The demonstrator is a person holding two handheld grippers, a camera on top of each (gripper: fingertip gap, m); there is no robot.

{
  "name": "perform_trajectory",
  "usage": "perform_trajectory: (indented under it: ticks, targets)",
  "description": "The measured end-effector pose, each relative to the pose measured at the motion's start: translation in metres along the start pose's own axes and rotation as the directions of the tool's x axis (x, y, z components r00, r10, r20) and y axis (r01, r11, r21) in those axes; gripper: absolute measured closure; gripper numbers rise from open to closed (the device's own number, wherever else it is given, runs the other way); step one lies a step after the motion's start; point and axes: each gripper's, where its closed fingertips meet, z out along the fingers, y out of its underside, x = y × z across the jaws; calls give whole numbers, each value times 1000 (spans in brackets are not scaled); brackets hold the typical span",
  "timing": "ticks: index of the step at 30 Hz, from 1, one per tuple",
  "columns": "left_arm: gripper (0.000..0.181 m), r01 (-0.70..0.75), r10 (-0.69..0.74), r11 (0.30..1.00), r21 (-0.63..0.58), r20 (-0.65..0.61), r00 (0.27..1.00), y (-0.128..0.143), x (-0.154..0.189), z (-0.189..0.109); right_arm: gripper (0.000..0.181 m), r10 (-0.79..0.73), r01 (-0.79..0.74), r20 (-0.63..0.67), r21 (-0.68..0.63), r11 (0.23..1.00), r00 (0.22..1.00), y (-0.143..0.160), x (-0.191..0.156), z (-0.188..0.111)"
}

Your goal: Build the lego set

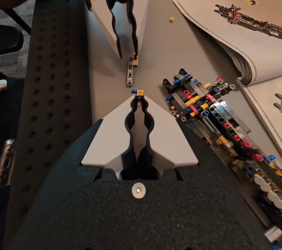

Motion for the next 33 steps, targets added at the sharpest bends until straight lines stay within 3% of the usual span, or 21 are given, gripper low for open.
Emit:
perform_trajectory:
  ticks: [2, 4, 6, 9, 14, 21, 28, 33]
  targets:
    - [161, -20, 19, 999, 45, 33, 999, -4, 0, -1, 178, 9, -8, -31, 32, 999, 999, -4, 3, 5]
    - [158, -5, -5, 979, 203, 47, 999, -27, 0, -13, 178, 25, -22, -49, 59, 998, 998, -6, 3, 7]
    - [157, 70, -69, 905, 421, -17, 997, -56, 2, -38, 178, 6, 3, -98, 88, 996, 995, -8, 5, 5]
    - [155, 107, -103, 851, 514, -36, 994, -60, -3, -62, 178, -26, 41, -137, 111, 993, 990, -10, 6, 2]
    - [148, 191, -209, 904, 382, 6, 978, -16, -23, -47, 178, 14, -4, -113, 86, 996, 994, -6, 10, 6]
    - [142, 107, -113, 992, 60, 95, 989, 15, -13, -8, 177, 42, -44, -22, -99, 994, 999, 6, 5, 19]
    - [142, 97, -95, 995, -17, 113, 989, 26, -11, 2, 178, -57, 53, -16, -192, 980, 998, 9, 5, 30]
    - [154, 87, -81, 995, -51, 97, 992, 31, -10, 9, 177, -74, 75, 17, -229, 970, 997, 5, 2, 39]
